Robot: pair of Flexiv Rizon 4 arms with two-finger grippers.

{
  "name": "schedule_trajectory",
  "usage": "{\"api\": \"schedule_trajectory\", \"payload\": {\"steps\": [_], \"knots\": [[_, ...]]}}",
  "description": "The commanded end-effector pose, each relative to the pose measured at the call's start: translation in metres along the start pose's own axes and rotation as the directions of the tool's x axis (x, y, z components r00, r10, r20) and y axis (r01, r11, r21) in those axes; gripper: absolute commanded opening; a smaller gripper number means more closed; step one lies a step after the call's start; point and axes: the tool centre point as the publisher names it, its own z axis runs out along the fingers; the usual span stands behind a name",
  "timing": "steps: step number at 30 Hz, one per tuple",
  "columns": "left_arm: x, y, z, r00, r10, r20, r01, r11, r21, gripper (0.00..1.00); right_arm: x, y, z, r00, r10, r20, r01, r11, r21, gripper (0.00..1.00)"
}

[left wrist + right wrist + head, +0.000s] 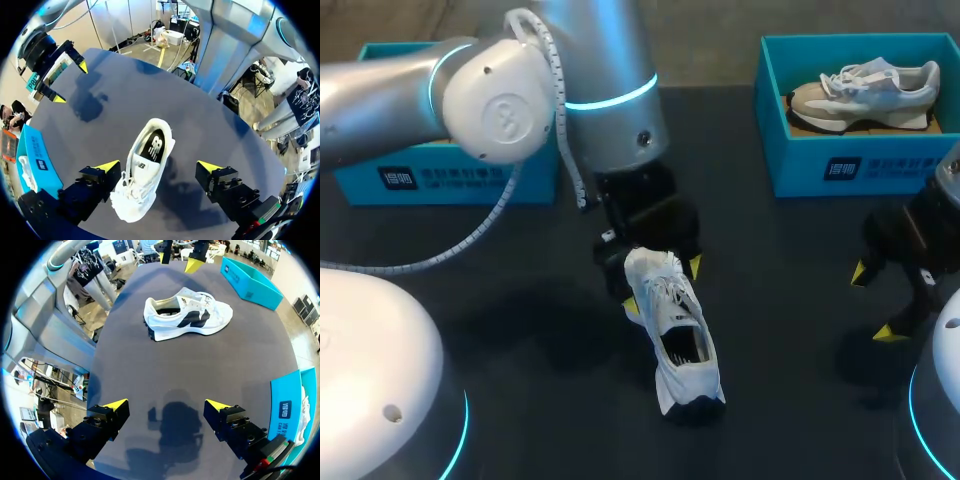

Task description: Take the shoe out of the shoebox, open the shoe tongue, remove and reinsert the insole, then place the shoe into the shoebox

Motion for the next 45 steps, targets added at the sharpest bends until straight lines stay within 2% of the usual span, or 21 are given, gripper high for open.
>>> {"api": "schedule_trajectory", "payload": {"steps": [1,3,6,8,10,12,23,25,29,33,38,45], "knots": [[-0.001,-0.003,0.004,0.996,-0.080,0.035,0.079,0.997,0.020,1.00,0.001,-0.001,0.001,1.000,0.000,0.003,0.000,1.000,0.001,1.00],[0.002,-0.013,0.010,0.986,-0.163,0.042,0.159,0.983,0.089,1.00,0.001,-0.001,0.001,1.000,0.000,0.003,0.000,1.000,0.001,1.00],[0.014,-0.030,0.019,0.928,-0.367,0.062,0.359,0.927,0.107,1.00,0.001,-0.001,0.001,1.000,0.000,0.003,0.000,1.000,0.001,1.00],[0.019,-0.039,0.023,0.894,-0.445,0.056,0.436,0.891,0.124,1.00,0.001,-0.001,0.001,1.000,0.000,0.003,0.000,1.000,0.001,1.00],[0.023,-0.045,0.028,0.807,-0.587,0.073,0.575,0.807,0.136,1.00,0.001,-0.001,0.001,1.000,0.000,0.003,0.000,1.000,0.001,1.00],[0.022,-0.047,0.027,0.662,-0.712,0.235,0.713,0.695,0.096,1.00,0.001,-0.001,0.001,1.000,0.000,0.003,0.000,1.000,0.001,1.00],[0.022,-0.047,0.027,0.662,-0.712,0.235,0.713,0.695,0.096,1.00,0.001,-0.001,0.001,1.000,0.000,0.003,0.000,1.000,0.001,1.00],[0.015,-0.041,0.030,0.607,-0.770,0.196,0.759,0.635,0.145,1.00,0.001,-0.001,0.001,1.000,0.000,0.003,0.000,1.000,0.001,1.00],[0.019,-0.049,0.041,0.597,-0.793,0.124,0.777,0.610,0.159,1.00,0.001,-0.001,0.001,1.000,0.000,0.003,0.000,1.000,0.001,1.00],[0.022,-0.059,0.052,0.582,-0.810,0.074,0.803,0.586,0.108,1.00,0.001,-0.001,0.001,1.000,0.000,0.003,0.000,1.000,0.001,1.00],[0.025,-0.066,0.065,0.546,-0.832,0.101,0.833,0.552,0.038,1.00,0.001,-0.001,0.001,1.000,0.000,0.003,0.000,1.000,0.001,1.00],[0.024,-0.068,0.080,0.529,-0.842,0.106,0.846,0.533,0.007,1.00,0.001,-0.001,0.001,1.000,0.000,0.003,0.000,1.000,0.001,1.00]]}}
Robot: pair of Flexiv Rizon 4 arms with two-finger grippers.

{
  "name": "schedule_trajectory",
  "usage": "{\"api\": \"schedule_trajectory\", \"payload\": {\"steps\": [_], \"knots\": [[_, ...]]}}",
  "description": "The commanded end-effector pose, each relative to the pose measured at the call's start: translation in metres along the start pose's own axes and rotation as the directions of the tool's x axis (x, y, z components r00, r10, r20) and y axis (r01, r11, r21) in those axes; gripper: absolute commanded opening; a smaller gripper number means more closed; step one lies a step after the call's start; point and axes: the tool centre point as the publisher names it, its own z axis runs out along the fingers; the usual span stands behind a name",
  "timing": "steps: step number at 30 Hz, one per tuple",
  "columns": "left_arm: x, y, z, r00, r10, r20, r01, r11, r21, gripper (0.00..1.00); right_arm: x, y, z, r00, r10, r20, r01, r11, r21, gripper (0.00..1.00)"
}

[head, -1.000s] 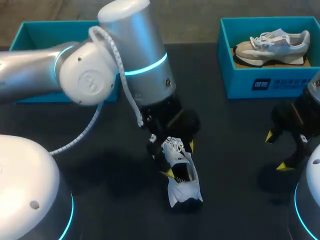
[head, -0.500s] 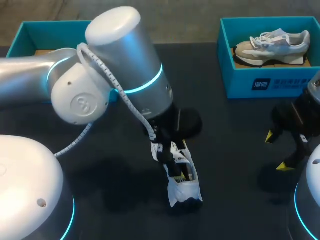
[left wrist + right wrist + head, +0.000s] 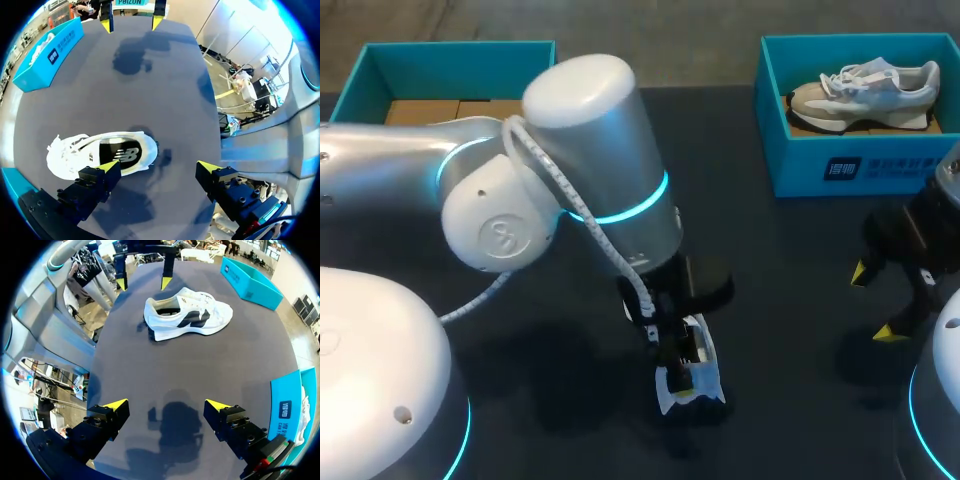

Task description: Take the shoe out of the shoebox, open the shoe tongue, remove and reinsert the insole, then place the shoe into the shoebox

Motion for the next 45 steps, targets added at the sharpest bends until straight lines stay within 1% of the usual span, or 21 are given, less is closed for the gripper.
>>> {"api": "schedule_trajectory", "payload": {"steps": [1,8,15,20,25,34,41,43,45], "knots": [[-0.001,-0.011,0.015,1.000,-0.019,-0.011,0.019,0.999,-0.045,1.00,0.001,-0.001,0.001,1.000,0.000,0.003,0.000,1.000,0.001,1.00],[-0.005,-0.009,0.034,0.998,-0.060,-0.034,0.057,0.995,-0.083,1.00,0.001,-0.001,0.001,1.000,0.000,0.003,0.000,1.000,0.001,1.00],[-0.010,-0.010,0.051,0.996,-0.082,-0.032,0.077,0.990,-0.122,1.00,0.001,-0.001,0.001,1.000,0.000,0.003,0.000,1.000,0.001,1.00],[-0.010,-0.011,0.061,0.995,-0.089,-0.034,0.084,0.988,-0.131,1.00,0.001,-0.001,0.001,1.000,0.000,0.003,0.000,1.000,0.001,1.00],[-0.007,-0.013,0.069,0.996,-0.087,-0.030,0.082,0.986,-0.143,1.00,0.001,-0.001,0.001,1.000,0.000,0.003,0.000,1.000,0.001,1.00],[0.008,-0.011,0.080,0.997,-0.077,0.005,0.077,0.980,-0.182,1.00,0.001,-0.001,0.001,1.000,0.000,0.003,0.000,1.000,0.001,1.00],[0.007,-0.009,0.086,0.994,-0.104,0.031,0.108,0.978,-0.179,1.00,0.001,-0.001,0.001,1.000,0.000,0.003,0.000,1.000,0.001,1.00],[0.006,-0.008,0.087,0.994,-0.105,0.031,0.109,0.978,-0.178,0.96,0.001,-0.001,0.001,1.000,0.000,0.003,0.000,1.000,0.001,1.00],[0.006,-0.008,0.088,0.993,-0.113,0.043,0.119,0.977,-0.179,0.95,0.001,-0.001,0.001,1.000,0.000,0.003,0.000,1.000,0.001,1.00]]}}
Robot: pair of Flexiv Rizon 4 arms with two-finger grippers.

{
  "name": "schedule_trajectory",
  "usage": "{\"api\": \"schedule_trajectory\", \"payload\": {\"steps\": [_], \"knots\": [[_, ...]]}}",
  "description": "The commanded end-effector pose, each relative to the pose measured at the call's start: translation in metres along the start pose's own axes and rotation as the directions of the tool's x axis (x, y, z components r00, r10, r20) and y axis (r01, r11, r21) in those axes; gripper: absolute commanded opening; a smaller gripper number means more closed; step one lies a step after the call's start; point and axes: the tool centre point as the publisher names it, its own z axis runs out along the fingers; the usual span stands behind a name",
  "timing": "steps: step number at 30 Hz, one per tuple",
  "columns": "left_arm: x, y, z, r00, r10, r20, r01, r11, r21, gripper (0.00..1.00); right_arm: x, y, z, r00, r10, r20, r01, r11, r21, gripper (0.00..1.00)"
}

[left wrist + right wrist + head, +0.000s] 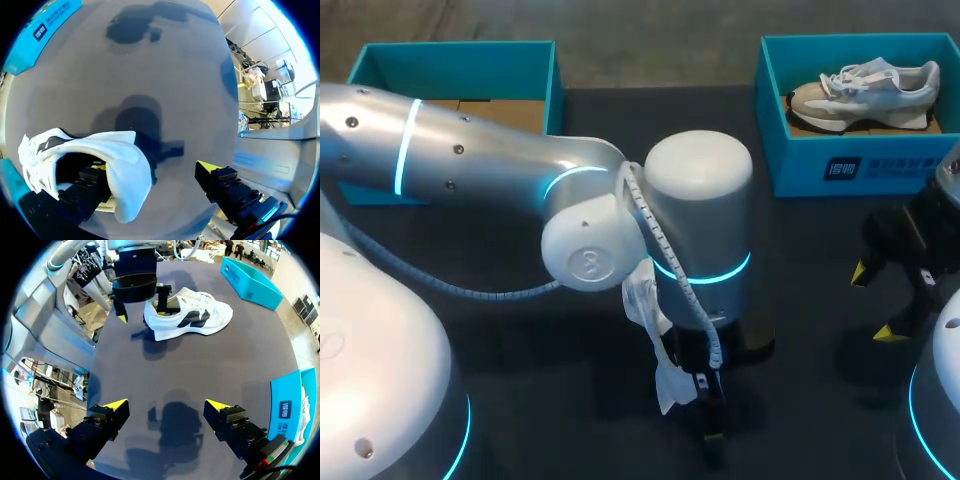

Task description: Take the shoe out of the shoebox, open the shoe tongue, remove and reinsert the insole, then place the shoe into the shoebox

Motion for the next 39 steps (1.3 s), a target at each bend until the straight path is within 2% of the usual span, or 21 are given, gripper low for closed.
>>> {"api": "schedule_trajectory", "payload": {"steps": [1,3,4,6,8,9,20,22,23,24,31,35,39], "knots": [[0.001,0.000,0.005,1.000,-0.017,0.023,0.017,1.000,-0.002,0.95,0.001,-0.001,0.001,1.000,0.000,0.003,0.000,1.000,0.001,1.00],[-0.001,0.000,0.006,0.999,-0.028,0.032,0.028,1.000,-0.003,0.91,0.001,-0.001,0.001,1.000,0.000,0.003,0.000,1.000,0.001,1.00],[-0.002,0.000,0.006,0.999,-0.031,0.032,0.031,1.000,-0.002,0.86,0.001,-0.001,0.001,1.000,0.000,0.003,0.000,1.000,0.001,1.00],[-0.004,0.000,0.007,0.998,-0.045,0.045,0.045,0.999,-0.003,0.75,0.001,-0.001,0.001,1.000,0.000,0.003,0.000,1.000,0.001,1.00],[-0.005,0.000,0.008,0.997,-0.057,0.056,0.058,0.998,-0.006,0.55,0.001,-0.001,0.001,1.000,0.000,0.003,0.000,1.000,0.001,1.00],[-0.006,0.000,0.008,0.997,-0.057,0.056,0.058,0.998,-0.006,0.48,0.001,-0.001,0.001,1.000,0.000,0.003,0.000,1.000,0.001,1.00],[-0.015,0.002,0.010,0.993,-0.092,0.075,0.093,0.996,-0.015,0.32,0.001,-0.001,0.001,1.000,0.000,0.003,0.000,1.000,0.001,1.00],[-0.017,0.002,0.010,0.993,-0.096,0.076,0.097,0.995,-0.015,0.22,0.001,-0.001,0.001,1.000,0.000,0.003,0.000,1.000,0.001,1.00],[-0.018,0.002,0.010,0.992,-0.099,0.079,0.101,0.995,-0.015,0.06,0.001,-0.001,0.001,1.000,0.000,0.003,0.000,1.000,0.001,1.00],[-0.020,0.002,0.009,0.992,-0.100,0.080,0.102,0.995,-0.015,0.00,0.001,-0.001,0.001,1.000,0.000,0.003,0.000,1.000,0.001,1.00],[-0.029,0.007,0.002,0.991,-0.102,0.091,0.103,0.995,-0.003,0.00,0.001,-0.001,0.001,1.000,0.000,0.003,0.000,1.000,0.001,1.00],[-0.033,0.012,-0.015,0.993,-0.068,0.101,0.067,0.998,0.013,0.00,0.001,-0.001,0.001,1.000,0.000,0.003,0.000,1.000,0.001,1.00],[-0.041,0.021,-0.042,0.996,0.013,0.084,-0.015,1.000,0.026,0.00,0.001,-0.001,0.001,1.000,0.000,0.003,0.000,1.000,0.001,1.00]]}}
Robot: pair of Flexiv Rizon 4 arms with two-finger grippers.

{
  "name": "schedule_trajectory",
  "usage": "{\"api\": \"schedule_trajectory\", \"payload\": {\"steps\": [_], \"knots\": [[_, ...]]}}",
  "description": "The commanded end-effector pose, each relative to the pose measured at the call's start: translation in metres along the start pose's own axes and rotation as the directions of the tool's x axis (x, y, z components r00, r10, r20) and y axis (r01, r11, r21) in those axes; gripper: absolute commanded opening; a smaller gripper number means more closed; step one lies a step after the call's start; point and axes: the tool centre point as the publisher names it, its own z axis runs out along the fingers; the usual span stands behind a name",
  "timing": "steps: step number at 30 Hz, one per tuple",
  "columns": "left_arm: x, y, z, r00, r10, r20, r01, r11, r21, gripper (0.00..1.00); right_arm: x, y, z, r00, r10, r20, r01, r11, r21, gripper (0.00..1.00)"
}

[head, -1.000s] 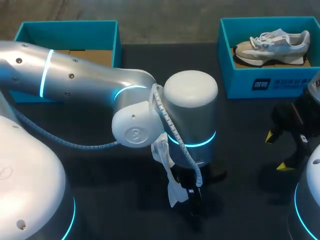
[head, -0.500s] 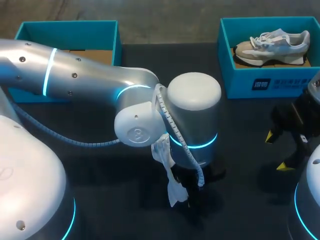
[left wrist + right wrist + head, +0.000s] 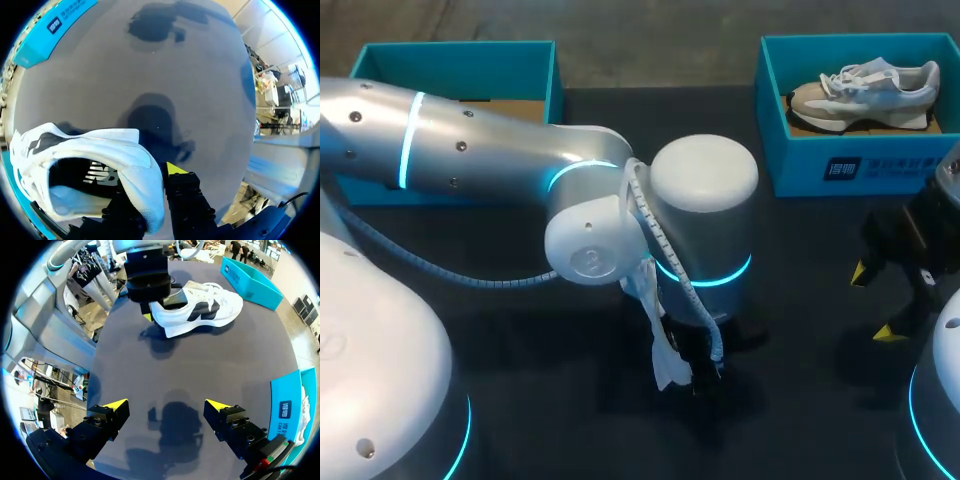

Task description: Take the shoe out of the shoebox, open the shoe tongue, remove and reinsert the insole, then place the shoe into the shoebox

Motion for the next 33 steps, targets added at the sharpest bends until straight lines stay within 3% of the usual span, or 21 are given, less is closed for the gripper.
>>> {"api": "schedule_trajectory", "payload": {"steps": [1,12,17,21,33], "knots": [[-0.014,0.024,-0.042,0.998,0.063,-0.014,-0.063,0.997,0.038,0.00,0.001,-0.001,0.001,1.000,0.000,0.003,0.000,1.000,0.001,1.00],[-0.060,0.047,-0.102,0.967,0.250,-0.057,-0.249,0.968,0.027,0.00,0.001,-0.001,0.001,1.000,0.000,0.003,0.000,1.000,0.001,1.00],[-0.087,0.056,-0.122,0.960,0.276,-0.047,-0.277,0.961,0.004,0.00,0.001,-0.001,0.001,1.000,0.000,0.003,0.000,1.000,0.001,1.00],[-0.121,0.075,-0.148,0.970,0.243,-0.027,-0.243,0.970,0.002,0.00,0.001,-0.001,0.001,1.000,0.000,0.003,0.000,1.000,0.001,1.00],[-0.121,0.075,-0.148,0.970,0.243,-0.027,-0.243,0.970,0.002,0.00,0.001,-0.001,0.001,1.000,0.000,0.003,0.000,1.000,0.001,1.00]]}}
